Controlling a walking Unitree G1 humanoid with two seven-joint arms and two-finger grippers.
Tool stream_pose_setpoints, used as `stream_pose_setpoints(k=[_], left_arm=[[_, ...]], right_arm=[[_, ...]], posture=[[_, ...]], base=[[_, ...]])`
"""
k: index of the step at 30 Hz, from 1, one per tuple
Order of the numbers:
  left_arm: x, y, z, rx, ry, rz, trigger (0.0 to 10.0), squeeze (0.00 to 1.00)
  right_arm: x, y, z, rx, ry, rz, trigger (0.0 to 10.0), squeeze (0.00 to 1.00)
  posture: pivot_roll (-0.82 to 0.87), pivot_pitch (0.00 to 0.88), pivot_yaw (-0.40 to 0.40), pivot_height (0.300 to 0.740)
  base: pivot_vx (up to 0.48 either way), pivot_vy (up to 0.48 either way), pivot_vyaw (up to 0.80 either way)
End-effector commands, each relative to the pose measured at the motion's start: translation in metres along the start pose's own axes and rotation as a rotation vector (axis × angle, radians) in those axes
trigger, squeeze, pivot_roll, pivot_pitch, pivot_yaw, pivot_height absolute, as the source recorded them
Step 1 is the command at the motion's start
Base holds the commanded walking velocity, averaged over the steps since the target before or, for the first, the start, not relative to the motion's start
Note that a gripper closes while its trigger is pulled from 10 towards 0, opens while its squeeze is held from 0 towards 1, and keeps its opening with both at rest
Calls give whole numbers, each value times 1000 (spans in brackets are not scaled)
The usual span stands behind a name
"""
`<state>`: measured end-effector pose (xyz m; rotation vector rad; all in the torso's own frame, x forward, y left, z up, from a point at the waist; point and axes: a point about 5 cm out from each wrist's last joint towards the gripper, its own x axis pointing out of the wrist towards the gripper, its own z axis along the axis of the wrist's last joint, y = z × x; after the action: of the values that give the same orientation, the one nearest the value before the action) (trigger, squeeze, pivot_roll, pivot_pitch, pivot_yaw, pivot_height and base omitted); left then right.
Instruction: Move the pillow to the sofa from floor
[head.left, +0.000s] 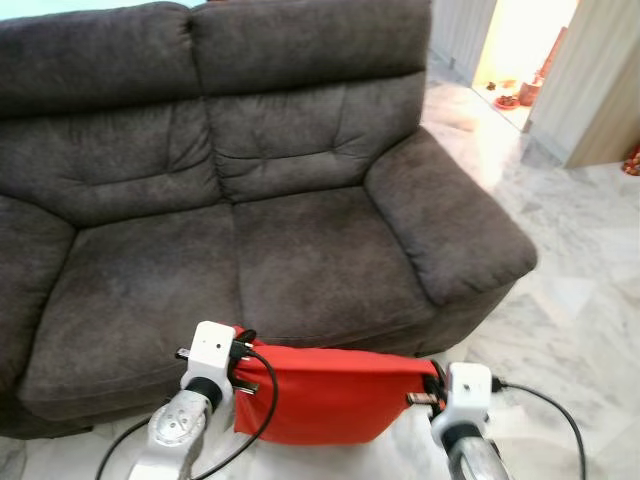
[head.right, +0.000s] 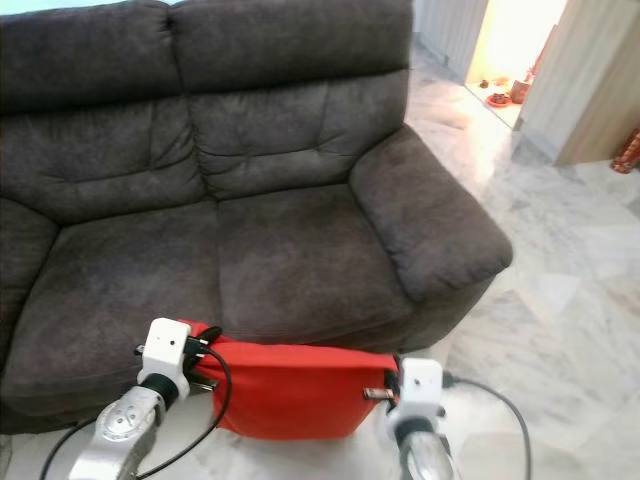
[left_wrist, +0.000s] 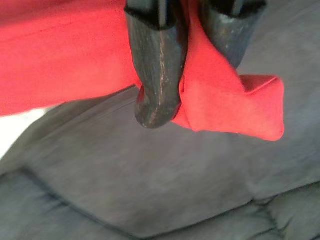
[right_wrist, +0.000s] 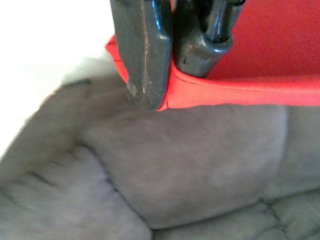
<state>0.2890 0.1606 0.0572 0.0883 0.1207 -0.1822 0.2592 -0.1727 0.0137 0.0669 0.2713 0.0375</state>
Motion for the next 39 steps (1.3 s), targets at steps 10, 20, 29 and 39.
stream_pose_setpoints(k=[10,20,29,39], left_arm=[[-5,27,7,33,-19,80,10000,0],[-6,28,9,12,-33,62,10000,0],[-6,27,10,13,-40,57,10000,0],[-6,28,11,13,-42,57,10000,0]], right_arm=[[2,-18,17,19,-83,-95,10000,0],[3,-20,17,19,-86,-104,10000,0],[4,-19,17,18,-88,-101,10000,0],[5,-18,17,13,-89,-94,10000,0]], posture=[[104,106,29,740],[97,98,31,740],[93,82,30,740],[95,72,33,740]], base=[[0,-255,0],[0,0,0],[0,0,0],[74,0,0]])
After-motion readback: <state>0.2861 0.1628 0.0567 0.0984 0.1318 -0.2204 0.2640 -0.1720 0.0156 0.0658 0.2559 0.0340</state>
